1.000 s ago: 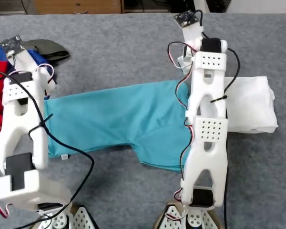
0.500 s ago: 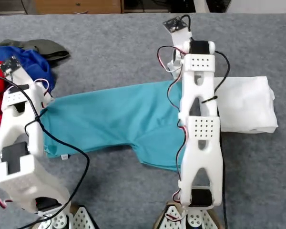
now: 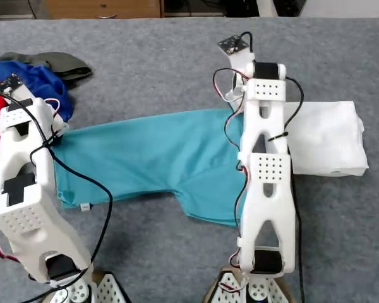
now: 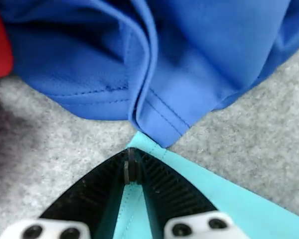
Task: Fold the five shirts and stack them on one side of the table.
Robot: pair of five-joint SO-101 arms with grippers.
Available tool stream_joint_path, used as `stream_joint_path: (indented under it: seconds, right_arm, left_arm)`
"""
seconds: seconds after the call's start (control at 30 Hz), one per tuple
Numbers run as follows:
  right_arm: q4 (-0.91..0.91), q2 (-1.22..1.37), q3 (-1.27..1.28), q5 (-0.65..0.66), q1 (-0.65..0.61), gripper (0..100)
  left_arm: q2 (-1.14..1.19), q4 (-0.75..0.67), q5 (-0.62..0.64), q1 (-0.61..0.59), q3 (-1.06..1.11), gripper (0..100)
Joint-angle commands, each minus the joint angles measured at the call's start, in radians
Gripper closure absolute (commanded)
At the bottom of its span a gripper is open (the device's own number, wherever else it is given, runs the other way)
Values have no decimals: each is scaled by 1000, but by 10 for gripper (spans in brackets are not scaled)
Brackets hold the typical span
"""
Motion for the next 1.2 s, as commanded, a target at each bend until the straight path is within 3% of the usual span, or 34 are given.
stream_joint_path:
  seconds: [0.0,0.17,0.43,0.7,0.93,1.17]
  right_arm:
    - [-9,-5,-41,12,22,995]
    - [32,-21,-124,6,10,995]
    - [92,-79,-220,-17,5,995]
    - [180,-341,-165,-17,27,995]
    - [176,-745,490,-57,22,995]
    - [17,-1244,1182,-54,-93,996]
  left_arm:
    - [2,2,3,-51,-49,981]
    - [-15,5,0,-55,-51,981]
    - [-249,8,-3,-48,-28,981]
    - [-598,63,-58,-26,232,981]
    - [-974,95,-132,98,615,981]
    - [-975,124,-140,127,721,981]
